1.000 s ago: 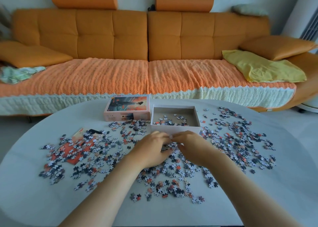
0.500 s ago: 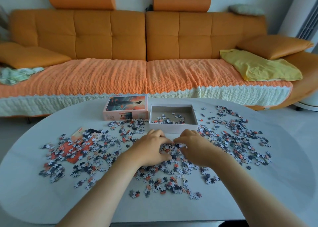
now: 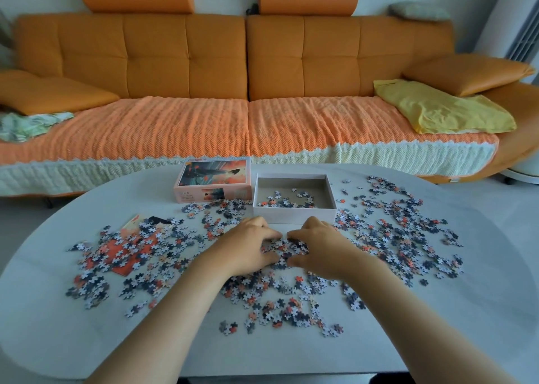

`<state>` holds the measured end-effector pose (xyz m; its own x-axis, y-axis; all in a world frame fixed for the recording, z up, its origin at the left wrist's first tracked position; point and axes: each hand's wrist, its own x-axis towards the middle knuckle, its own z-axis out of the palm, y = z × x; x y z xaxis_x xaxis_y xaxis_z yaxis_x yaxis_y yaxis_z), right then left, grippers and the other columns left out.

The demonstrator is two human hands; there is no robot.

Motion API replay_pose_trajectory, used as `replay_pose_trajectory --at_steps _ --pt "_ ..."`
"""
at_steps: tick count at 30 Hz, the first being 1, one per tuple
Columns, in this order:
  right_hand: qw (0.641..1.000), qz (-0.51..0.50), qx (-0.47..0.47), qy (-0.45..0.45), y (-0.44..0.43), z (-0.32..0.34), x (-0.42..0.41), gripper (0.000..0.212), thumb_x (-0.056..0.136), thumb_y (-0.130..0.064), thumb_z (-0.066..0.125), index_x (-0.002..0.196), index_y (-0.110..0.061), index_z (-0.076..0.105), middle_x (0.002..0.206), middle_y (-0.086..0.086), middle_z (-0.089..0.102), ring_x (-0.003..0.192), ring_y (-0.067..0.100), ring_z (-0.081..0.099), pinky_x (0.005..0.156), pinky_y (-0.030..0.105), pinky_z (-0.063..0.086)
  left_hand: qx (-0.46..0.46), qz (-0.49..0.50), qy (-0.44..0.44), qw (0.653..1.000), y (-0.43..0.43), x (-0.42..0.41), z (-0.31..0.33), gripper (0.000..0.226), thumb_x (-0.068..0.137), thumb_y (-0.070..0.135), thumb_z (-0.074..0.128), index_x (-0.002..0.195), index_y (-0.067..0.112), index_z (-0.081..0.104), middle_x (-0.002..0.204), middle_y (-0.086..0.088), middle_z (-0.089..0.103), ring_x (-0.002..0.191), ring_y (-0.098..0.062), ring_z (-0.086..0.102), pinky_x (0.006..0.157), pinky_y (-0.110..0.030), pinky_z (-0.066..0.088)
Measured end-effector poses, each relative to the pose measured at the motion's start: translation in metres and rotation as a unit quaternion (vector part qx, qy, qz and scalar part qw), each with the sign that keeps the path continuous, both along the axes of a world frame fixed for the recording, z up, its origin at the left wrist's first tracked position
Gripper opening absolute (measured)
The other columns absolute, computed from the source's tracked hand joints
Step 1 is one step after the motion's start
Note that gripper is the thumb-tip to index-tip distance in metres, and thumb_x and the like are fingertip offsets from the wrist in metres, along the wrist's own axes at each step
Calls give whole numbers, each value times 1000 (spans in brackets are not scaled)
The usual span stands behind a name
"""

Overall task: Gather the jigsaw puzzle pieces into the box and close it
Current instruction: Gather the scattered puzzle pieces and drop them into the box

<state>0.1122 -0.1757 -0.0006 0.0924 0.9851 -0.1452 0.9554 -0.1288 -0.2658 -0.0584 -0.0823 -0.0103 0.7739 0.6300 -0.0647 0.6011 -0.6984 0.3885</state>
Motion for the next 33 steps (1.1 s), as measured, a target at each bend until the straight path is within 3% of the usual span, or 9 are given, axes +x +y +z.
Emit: replay_pose_trajectory --at_steps 3,5,7,9,17,21,27,31,33 --pt "1000 -13 5 16 5 -1 -3 50 87 -45 64 134 -33 54 120 0 47 110 22 48 95 36 44 -14 14 -29 999 -3 4 0 40 89 39 67 127 33 62 110 11 53 102 -8 53 89 -31 47" --pt "999 -23 18 39 7 -1 -4 41 86 -37 67 125 -32 61 115 -1 51 99 19 53 83 29 46 -18 18 -49 998 -3 4 0 31 88 34 69 119 29 67 106 10 53 96 -9 55 87 -29 47" --pt "998 -22 30 49 9 -1 -5 31 85 -31 68 117 -31 67 110 -3 55 87 14 53 71 20 40 -20 19 -67 997 -3 5 -1 22 87 29 70 109 26 71 104 9 54 93 -10 56 86 -29 48" --pt "997 -29 40 58 11 -1 -5 28 84 -28 70 112 -30 70 108 -4 55 85 12 52 70 17 37 -18 17 -76 997 -4 5 -1 14 86 24 72 100 24 72 101 8 56 90 -11 56 83 -28 48" --pt "994 -47 36 93 20 2 -6 24 78 -19 75 101 -24 74 96 -7 69 82 10 61 71 19 48 -58 37 -110 992 0 8 -2 13 83 12 74 91 22 71 85 13 64 77 -2 59 68 -14 42" --pt "991 -60 43 112 26 9 2 17 78 -21 78 94 -24 75 89 -8 72 67 3 62 63 11 47 -85 51 -140 985 8 10 7 11 83 13 76 90 20 71 84 10 66 76 -4 61 71 -20 47" --pt "961 -114 181 175 45 27 22 9 79 -21 79 87 -21 75 76 -4 71 60 14 68 48 12 48 -56 121 -274 952 39 23 28 11 84 12 74 88 21 71 80 11 68 68 0 62 61 -8 46" --pt "942 -112 295 114 61 23 31 10 81 -15 75 91 -16 75 84 -3 66 71 11 58 60 1 37 13 143 -293 945 55 39 19 11 84 12 73 92 19 73 85 10 68 74 0 59 68 -14 46" --pt "945 -99 300 84 66 16 34 14 84 -15 72 97 -16 76 91 -2 66 78 14 59 66 3 39 42 134 -279 950 60 43 9 18 86 13 72 103 18 72 93 6 67 79 -4 58 75 -19 47"
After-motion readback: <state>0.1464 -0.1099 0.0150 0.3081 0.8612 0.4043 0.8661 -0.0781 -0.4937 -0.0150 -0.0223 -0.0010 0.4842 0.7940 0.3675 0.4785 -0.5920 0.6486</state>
